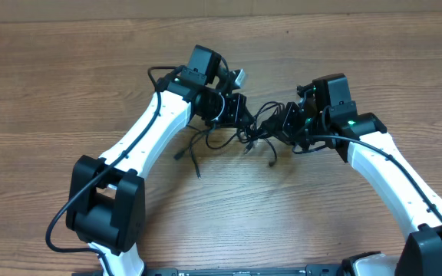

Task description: Untangle cables

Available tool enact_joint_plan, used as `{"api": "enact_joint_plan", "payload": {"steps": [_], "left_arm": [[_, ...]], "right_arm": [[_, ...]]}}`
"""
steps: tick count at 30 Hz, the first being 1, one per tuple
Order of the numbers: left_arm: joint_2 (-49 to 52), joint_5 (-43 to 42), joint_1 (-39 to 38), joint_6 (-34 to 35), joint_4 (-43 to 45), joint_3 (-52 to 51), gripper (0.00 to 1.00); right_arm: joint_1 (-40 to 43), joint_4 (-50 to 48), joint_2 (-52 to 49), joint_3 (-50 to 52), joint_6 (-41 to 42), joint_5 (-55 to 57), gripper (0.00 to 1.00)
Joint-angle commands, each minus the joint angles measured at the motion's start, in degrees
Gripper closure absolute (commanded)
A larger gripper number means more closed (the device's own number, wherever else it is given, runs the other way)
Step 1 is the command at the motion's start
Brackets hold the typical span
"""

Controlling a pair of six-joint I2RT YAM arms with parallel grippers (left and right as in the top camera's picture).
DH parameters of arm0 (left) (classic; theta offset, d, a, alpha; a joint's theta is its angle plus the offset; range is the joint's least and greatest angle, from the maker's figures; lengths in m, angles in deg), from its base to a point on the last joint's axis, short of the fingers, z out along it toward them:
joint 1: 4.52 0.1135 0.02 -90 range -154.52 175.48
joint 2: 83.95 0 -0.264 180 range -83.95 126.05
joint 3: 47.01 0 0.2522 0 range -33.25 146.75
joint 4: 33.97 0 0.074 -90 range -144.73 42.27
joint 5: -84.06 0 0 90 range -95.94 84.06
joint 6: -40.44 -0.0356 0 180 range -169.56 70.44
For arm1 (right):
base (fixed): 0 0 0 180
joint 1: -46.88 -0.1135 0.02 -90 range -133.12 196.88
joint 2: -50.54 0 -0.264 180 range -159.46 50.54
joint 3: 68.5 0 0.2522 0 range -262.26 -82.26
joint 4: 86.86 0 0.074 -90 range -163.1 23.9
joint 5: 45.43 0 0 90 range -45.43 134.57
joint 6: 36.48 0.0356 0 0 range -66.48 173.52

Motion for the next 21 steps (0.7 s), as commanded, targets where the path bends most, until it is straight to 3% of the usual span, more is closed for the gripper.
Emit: {"api": "enact_joint_plan", "payload": {"steps": [1, 6, 14, 21], "left_arm": [[-0.31, 3.15, 1.46, -4.68, -2.16, -0.2, 0.96], [-0.31, 8.7, 4.17, -8.24, -7.96, -0.2, 0.96], [-0.31, 24.9, 8.13, -9.01, -15.61, -0.2, 0.96], [-0.31, 29.31, 10.25, -8.98, -17.38, -0.24, 0.96]], "right_arm": [[0.57, -0.81, 0.46, -0.26, -0.48, -1.77, 0.96], [2.16, -0.81, 0.46, -0.26, -0.46, -1.81, 0.96], [6.67, -0.85, 0.46, -0.26, -0.74, -6.05, 0.96], [10.03, 0.57, 0.46, -0.26, -2.23, -8.15, 0.96]]}}
